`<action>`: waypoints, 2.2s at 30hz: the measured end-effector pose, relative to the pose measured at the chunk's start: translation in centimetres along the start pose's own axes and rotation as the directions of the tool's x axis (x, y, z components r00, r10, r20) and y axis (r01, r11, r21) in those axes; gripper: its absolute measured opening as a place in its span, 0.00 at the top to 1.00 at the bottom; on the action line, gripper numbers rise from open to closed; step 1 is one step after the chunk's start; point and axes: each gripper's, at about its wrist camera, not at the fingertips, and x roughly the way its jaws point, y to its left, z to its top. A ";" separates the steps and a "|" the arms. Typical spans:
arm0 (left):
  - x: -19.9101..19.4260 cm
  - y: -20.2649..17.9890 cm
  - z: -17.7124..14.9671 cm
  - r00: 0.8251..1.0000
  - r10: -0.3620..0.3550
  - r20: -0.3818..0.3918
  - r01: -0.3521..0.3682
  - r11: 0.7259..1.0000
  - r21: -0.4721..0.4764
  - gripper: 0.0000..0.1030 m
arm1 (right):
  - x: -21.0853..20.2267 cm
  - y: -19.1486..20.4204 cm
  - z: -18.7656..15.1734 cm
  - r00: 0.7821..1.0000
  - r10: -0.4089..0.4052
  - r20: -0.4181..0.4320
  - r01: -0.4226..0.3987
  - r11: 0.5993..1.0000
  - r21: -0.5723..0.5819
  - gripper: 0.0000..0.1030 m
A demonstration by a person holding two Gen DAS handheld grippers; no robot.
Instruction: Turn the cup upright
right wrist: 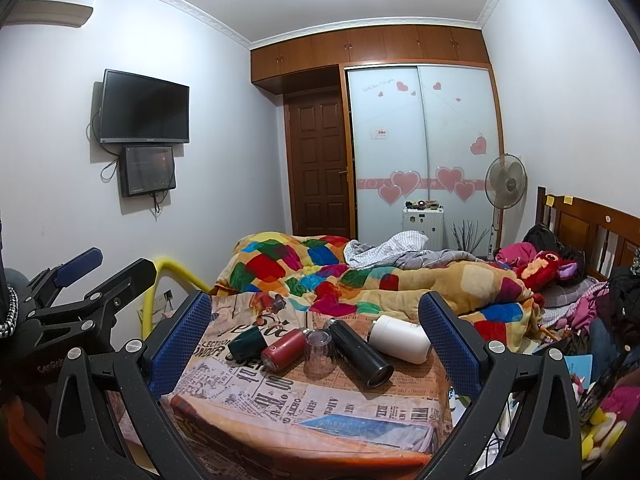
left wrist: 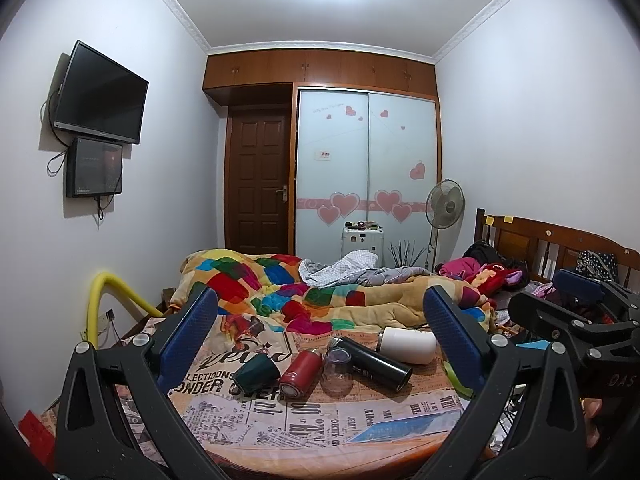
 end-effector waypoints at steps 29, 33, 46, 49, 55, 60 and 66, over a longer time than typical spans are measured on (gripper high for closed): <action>0.4 0.2 -0.3 1.000 0.010 0.002 -0.010 1.000 -0.006 0.00 | 0.0 -0.1 -0.2 1.000 0.000 0.001 0.000 1.000 -0.002 0.00; 0.5 0.2 -0.4 1.000 0.009 0.004 -0.009 1.000 -0.009 0.00 | 0.0 0.1 -0.1 1.000 0.000 0.002 0.000 1.000 -0.003 0.00; 0.5 0.2 -0.6 1.000 -0.001 -0.004 0.000 1.000 -0.018 0.00 | 0.0 0.2 -0.1 1.000 0.001 -0.003 -0.001 1.000 -0.004 0.00; 0.9 0.2 -0.8 1.000 -0.004 -0.013 0.003 1.000 -0.024 0.00 | 0.5 0.7 -0.7 1.000 -0.001 -0.013 0.001 1.000 -0.008 0.00; 3.0 1.5 -1.7 0.998 0.009 -0.057 -0.011 0.999 -0.044 0.00 | 2.0 0.4 -1.3 0.999 -0.003 -0.047 0.003 1.000 -0.006 0.00; 7.0 3.8 -3.7 0.988 0.046 -0.148 -0.055 0.997 -0.060 0.00 | 4.1 0.1 -2.0 0.996 -0.009 -0.094 0.009 1.000 0.001 0.00; 13.9 7.3 -7.3 0.942 0.087 -0.324 -0.107 0.993 -0.045 0.00 | 7.1 -0.7 -3.2 0.986 -0.022 -0.164 0.024 1.000 0.013 0.00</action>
